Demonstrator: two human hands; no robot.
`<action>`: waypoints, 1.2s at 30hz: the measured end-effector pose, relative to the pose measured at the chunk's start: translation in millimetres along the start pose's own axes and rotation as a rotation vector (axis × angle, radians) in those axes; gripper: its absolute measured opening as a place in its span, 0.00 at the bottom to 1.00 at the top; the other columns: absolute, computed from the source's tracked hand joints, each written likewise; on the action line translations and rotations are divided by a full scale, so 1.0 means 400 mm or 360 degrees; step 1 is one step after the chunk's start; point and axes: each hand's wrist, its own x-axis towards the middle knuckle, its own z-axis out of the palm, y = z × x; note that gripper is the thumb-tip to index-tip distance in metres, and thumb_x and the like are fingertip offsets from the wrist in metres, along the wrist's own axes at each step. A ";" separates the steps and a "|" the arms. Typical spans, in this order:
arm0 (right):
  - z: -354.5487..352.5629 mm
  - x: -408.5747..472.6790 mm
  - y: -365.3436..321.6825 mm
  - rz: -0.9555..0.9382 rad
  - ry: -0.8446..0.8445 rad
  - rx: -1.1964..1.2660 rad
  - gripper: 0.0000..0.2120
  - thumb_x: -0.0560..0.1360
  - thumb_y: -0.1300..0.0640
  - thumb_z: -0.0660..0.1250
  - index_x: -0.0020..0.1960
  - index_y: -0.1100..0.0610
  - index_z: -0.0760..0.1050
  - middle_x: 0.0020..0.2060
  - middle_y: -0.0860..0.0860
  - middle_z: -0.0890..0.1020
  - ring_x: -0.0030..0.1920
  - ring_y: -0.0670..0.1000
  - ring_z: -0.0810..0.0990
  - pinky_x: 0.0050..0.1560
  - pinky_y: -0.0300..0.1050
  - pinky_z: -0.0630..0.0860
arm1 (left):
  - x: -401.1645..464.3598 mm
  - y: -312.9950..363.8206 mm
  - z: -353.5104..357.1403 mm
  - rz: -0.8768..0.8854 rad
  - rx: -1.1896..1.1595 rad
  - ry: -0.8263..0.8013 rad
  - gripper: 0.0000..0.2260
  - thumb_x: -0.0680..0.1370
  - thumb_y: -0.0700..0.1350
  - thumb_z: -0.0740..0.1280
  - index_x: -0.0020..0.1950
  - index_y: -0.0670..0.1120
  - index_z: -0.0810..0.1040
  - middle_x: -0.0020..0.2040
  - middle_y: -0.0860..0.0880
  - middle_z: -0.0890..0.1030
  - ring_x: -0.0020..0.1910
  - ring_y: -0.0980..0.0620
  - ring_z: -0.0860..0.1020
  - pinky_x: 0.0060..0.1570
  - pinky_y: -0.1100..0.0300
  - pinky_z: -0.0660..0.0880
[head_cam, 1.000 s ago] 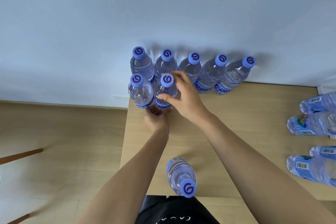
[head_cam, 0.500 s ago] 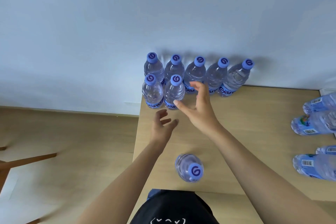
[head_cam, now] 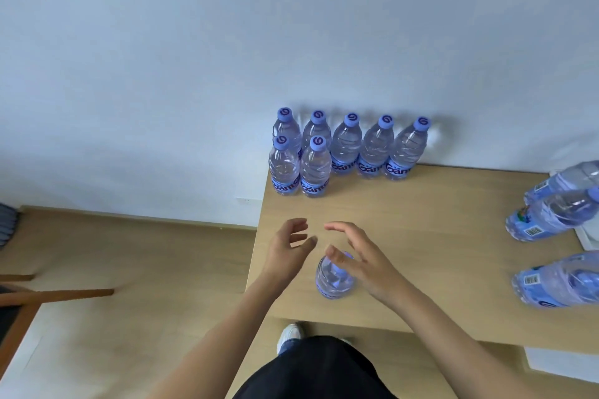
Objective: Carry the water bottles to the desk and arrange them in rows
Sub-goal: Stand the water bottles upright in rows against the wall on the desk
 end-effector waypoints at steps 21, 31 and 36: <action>-0.045 -0.004 -0.063 -0.0082 0.0409 0.0374 0.03 0.66 0.57 0.73 0.38 0.54 0.81 0.34 0.45 0.83 0.35 0.42 0.80 0.39 0.31 0.74 | -0.096 0.042 -0.022 0.0040 0.0292 -0.0679 0.36 0.69 0.42 0.79 0.72 0.55 0.66 0.68 0.58 0.73 0.68 0.59 0.70 0.67 0.60 0.68; -0.203 0.017 -0.335 -0.0114 0.0300 0.0996 0.07 0.64 0.56 0.70 0.36 0.60 0.78 0.36 0.62 0.84 0.33 0.56 0.82 0.36 0.45 0.79 | -0.109 0.283 0.016 0.0327 -0.0102 -0.0948 0.19 0.68 0.43 0.79 0.56 0.47 0.77 0.46 0.51 0.83 0.43 0.53 0.81 0.43 0.61 0.79; -0.231 0.026 -0.392 -0.0172 0.0278 0.1036 0.05 0.67 0.57 0.70 0.33 0.55 0.77 0.42 0.61 0.85 0.39 0.61 0.84 0.40 0.49 0.81 | -0.105 0.328 0.027 0.0341 -0.0258 -0.0802 0.17 0.64 0.44 0.80 0.49 0.52 0.81 0.43 0.52 0.85 0.42 0.55 0.83 0.42 0.64 0.78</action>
